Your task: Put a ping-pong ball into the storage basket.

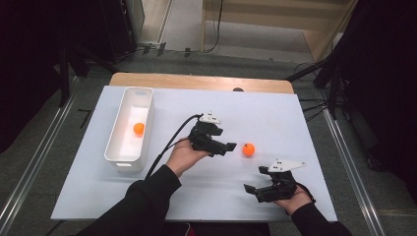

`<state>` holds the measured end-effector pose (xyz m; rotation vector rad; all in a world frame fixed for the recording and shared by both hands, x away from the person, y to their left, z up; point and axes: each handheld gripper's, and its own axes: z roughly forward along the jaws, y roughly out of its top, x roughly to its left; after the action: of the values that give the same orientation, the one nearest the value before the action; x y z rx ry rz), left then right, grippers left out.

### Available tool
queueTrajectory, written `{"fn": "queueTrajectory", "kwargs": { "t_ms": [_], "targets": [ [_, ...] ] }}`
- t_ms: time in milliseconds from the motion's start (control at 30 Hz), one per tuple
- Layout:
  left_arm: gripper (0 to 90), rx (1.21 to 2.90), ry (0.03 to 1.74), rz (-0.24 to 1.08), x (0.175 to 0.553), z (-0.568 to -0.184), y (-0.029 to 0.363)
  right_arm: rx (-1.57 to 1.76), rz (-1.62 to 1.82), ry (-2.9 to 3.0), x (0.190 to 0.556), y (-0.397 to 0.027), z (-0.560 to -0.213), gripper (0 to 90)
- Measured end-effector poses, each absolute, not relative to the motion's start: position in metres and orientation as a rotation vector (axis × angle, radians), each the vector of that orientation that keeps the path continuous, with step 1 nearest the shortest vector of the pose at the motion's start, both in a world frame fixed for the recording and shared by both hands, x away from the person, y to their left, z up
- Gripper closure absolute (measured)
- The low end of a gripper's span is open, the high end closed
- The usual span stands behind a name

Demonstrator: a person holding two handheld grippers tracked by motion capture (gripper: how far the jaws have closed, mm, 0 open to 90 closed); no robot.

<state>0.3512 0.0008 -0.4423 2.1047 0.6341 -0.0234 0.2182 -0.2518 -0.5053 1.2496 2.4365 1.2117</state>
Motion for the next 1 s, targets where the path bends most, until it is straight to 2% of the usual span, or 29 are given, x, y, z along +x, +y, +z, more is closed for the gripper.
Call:
{"fn": "queueTrajectory", "kwargs": {
  "t_ms": [67,1000],
  "targets": [
    [0.0,2.104,0.628,-0.056,0.353,-0.443,0.0,1.25,1.212,2.437,0.218,-0.252,-0.505,7.3],
    [1.8,2.142,0.638,0.008,0.359,-0.447,-0.033,1.252,1.217,2.436,0.218,-0.252,-0.505,7.3]
  ]
}}
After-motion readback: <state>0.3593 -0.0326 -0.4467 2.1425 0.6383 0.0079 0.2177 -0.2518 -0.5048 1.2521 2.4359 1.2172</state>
